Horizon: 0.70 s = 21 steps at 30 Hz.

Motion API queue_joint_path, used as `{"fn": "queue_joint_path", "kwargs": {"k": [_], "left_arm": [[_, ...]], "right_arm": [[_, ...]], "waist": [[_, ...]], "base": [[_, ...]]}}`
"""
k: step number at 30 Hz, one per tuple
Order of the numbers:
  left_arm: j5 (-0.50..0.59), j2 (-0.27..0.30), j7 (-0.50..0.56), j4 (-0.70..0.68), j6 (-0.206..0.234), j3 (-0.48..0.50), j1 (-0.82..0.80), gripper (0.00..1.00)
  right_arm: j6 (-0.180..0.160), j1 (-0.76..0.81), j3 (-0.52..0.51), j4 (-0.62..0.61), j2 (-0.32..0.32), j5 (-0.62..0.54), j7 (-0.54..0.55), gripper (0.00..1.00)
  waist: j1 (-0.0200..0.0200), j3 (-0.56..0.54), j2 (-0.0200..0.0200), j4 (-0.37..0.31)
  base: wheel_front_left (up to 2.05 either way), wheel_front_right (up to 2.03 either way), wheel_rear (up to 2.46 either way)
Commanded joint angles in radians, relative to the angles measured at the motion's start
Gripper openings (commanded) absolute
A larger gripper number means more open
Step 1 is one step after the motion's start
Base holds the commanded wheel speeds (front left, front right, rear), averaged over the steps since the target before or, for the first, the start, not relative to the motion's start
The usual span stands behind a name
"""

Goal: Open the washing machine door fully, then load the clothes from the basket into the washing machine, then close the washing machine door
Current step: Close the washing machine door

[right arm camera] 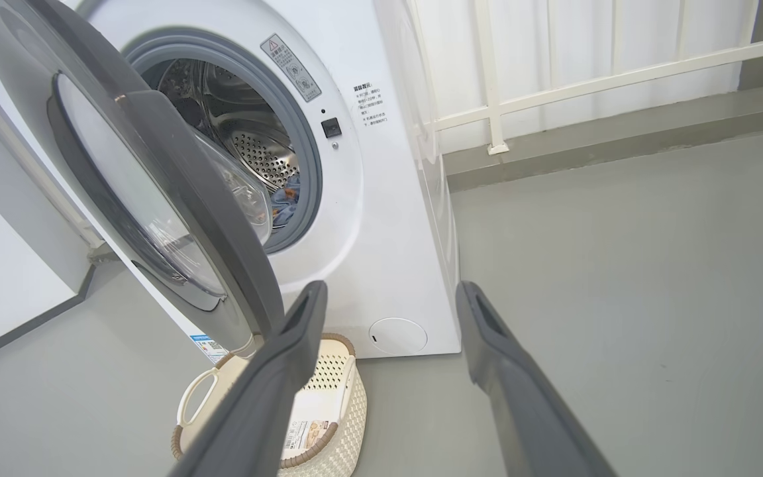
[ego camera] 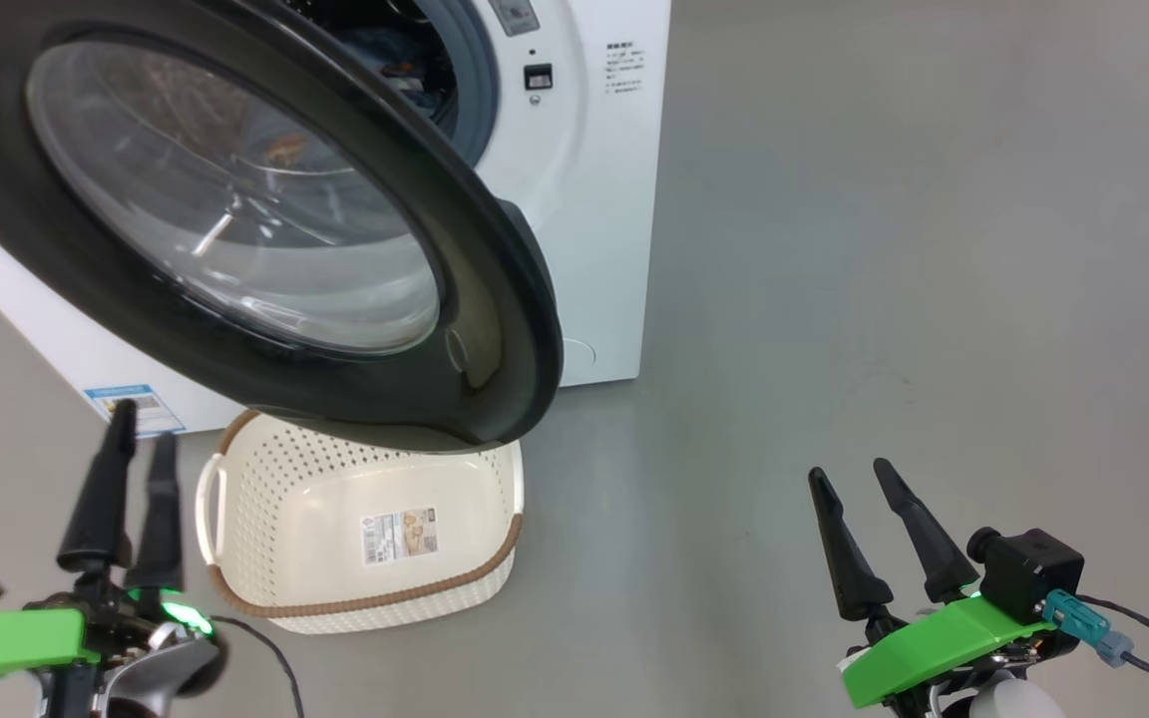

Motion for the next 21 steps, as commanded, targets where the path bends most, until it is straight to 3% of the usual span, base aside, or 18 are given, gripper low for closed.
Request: {"fn": "queue_joint_path", "kwargs": {"k": [1,11,21], "left_arm": [[0.059,0.02,-0.038,-0.053,-0.01,0.038,-0.001,1.0],[0.269,0.032,-0.234,-0.122,-0.01,0.032,0.047,1.0],[0.654,0.149,-0.497,-0.06,-0.011,-0.077,0.084,1.0]], "right_arm": [[0.006,0.006,0.023,-0.025,0.004,-0.001,-0.012,1.0],[0.006,0.011,0.029,-0.029,0.004,-0.007,-0.012,1.0],[0.006,0.011,0.028,-0.038,0.004,-0.004,-0.012,1.0]], "waist": [[0.0,-0.007,0.0,0.008],[0.0,-0.021,0.0,0.018],[0.0,-0.018,0.0,0.019]], "base": [[0.0,0.0,0.0],[0.0,0.0,0.0],[0.0,0.0,0.0]]}}
